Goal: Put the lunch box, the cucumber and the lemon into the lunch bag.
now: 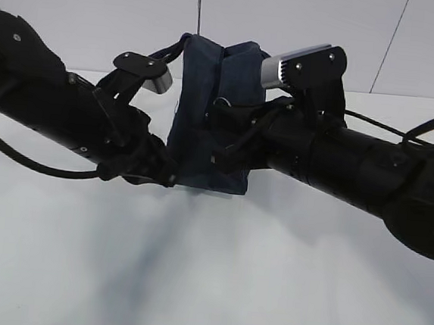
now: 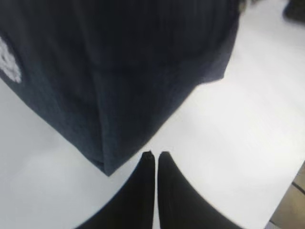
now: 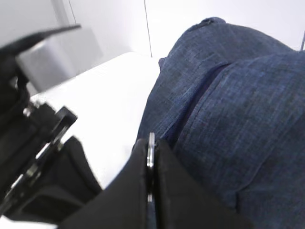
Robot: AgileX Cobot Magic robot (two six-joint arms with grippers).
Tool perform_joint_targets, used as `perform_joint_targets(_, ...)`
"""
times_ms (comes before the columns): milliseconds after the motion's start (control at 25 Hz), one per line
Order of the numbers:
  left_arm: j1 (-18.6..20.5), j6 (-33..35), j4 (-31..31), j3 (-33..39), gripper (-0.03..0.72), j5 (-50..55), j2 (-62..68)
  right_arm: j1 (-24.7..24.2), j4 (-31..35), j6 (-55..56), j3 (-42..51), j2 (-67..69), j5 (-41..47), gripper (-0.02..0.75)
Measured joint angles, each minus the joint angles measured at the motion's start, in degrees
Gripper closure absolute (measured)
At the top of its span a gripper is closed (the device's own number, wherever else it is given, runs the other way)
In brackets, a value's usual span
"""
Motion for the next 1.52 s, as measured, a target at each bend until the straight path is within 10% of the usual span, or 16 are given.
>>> perform_joint_targets(560, 0.00, 0.09, 0.11, 3.67, 0.678, -2.74, -5.51, 0.00, 0.14, -0.12, -4.63, 0.00, 5.82, 0.738)
perform_joint_targets(920, 0.00, 0.09, -1.56, 3.67, 0.216, -8.06, -5.51, 0.00, 0.14, -0.21, -4.75, 0.00, 6.03, 0.738)
perform_joint_targets(1520, -0.51, 0.09, -3.36, -3.46, 0.272, -7.84, 2.73, 0.00, 0.25, -0.21, -4.75, 0.00, 6.03, 0.738)
